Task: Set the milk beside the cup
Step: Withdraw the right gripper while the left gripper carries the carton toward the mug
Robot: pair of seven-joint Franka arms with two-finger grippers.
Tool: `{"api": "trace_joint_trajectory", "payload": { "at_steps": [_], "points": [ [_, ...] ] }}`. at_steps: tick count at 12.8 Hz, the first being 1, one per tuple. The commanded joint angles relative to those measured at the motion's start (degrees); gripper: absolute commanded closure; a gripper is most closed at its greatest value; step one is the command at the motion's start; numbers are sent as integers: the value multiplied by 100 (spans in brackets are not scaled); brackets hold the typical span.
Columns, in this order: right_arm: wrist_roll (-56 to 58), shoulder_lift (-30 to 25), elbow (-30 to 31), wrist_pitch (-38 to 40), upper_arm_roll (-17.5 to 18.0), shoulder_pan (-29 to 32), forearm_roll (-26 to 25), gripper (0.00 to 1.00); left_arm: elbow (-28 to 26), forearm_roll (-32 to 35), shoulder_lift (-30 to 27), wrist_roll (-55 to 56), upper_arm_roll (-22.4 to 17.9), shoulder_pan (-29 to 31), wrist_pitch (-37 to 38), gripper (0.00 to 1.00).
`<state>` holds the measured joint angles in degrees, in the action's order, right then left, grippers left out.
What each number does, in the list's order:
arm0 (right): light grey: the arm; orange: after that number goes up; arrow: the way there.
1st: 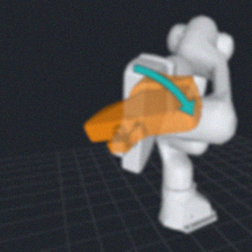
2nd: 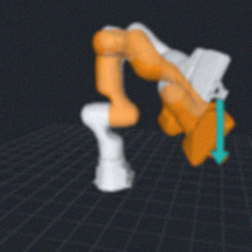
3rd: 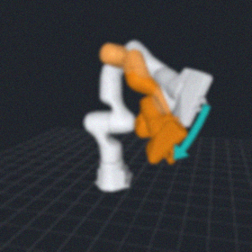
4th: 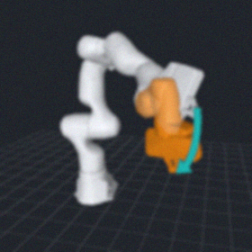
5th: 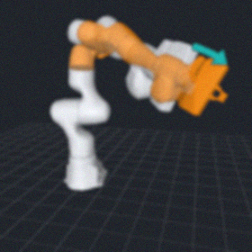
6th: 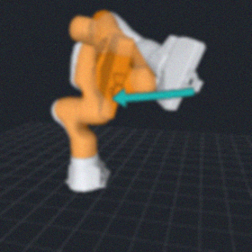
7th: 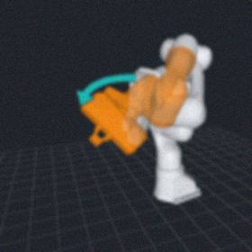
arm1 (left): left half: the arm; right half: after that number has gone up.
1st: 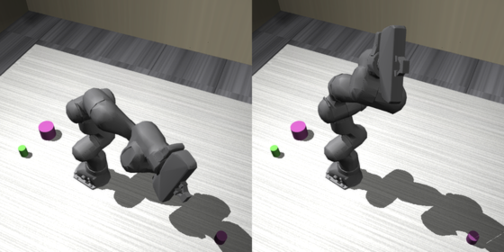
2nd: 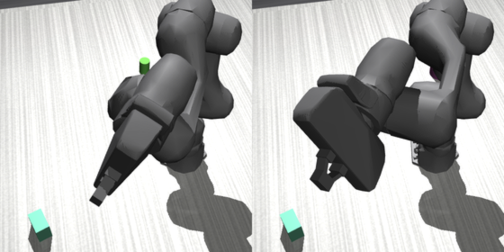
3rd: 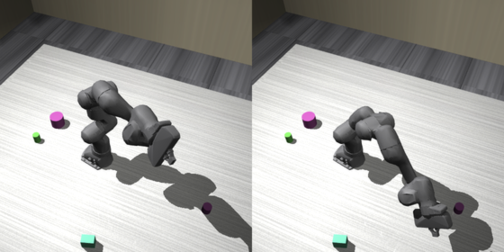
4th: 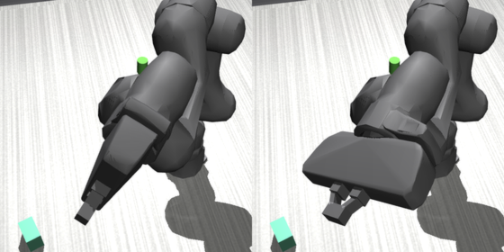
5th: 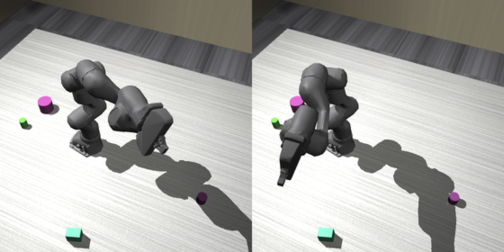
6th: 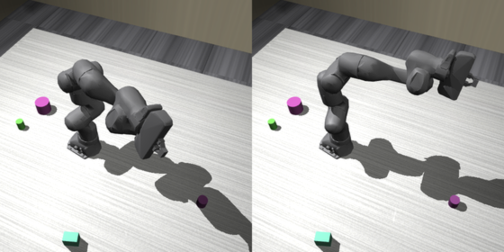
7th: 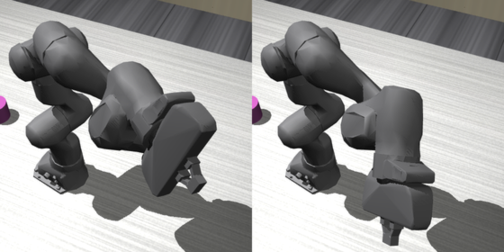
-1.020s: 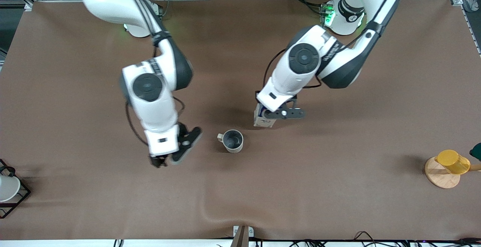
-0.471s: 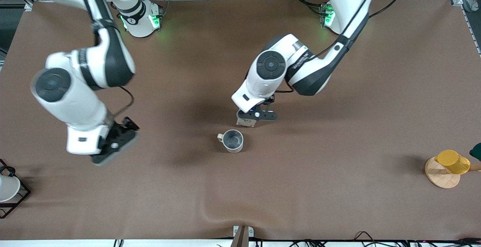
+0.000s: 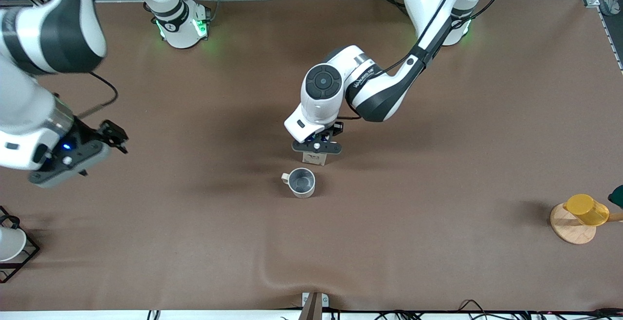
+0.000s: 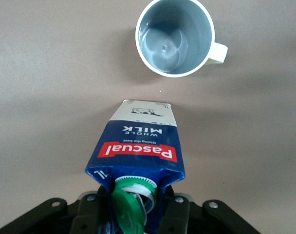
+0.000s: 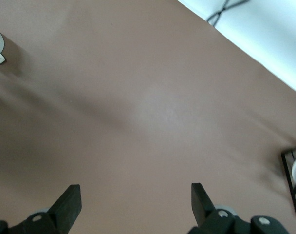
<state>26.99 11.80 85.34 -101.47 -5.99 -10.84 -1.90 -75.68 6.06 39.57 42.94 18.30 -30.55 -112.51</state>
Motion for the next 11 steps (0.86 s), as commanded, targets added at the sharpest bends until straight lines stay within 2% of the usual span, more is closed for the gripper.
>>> {"api": "trace_joint_trajectory", "payload": {
  "at_steps": [1,3,6,11],
  "points": [
    [-535,-599,378,372,81,257,111,0,203,88,200,284,-37,-126,-113,71],
    [-869,-836,387,697,81,450,111,0,203,88,253,443,-37,-144,-210,70],
    [-897,-1021,379,962,230,1100,471,0,203,79,262,513,-37,-179,-315,70],
    [-1440,-1224,370,1243,257,1225,472,0,203,79,315,786,-46,-223,-544,70]
  ]
}}
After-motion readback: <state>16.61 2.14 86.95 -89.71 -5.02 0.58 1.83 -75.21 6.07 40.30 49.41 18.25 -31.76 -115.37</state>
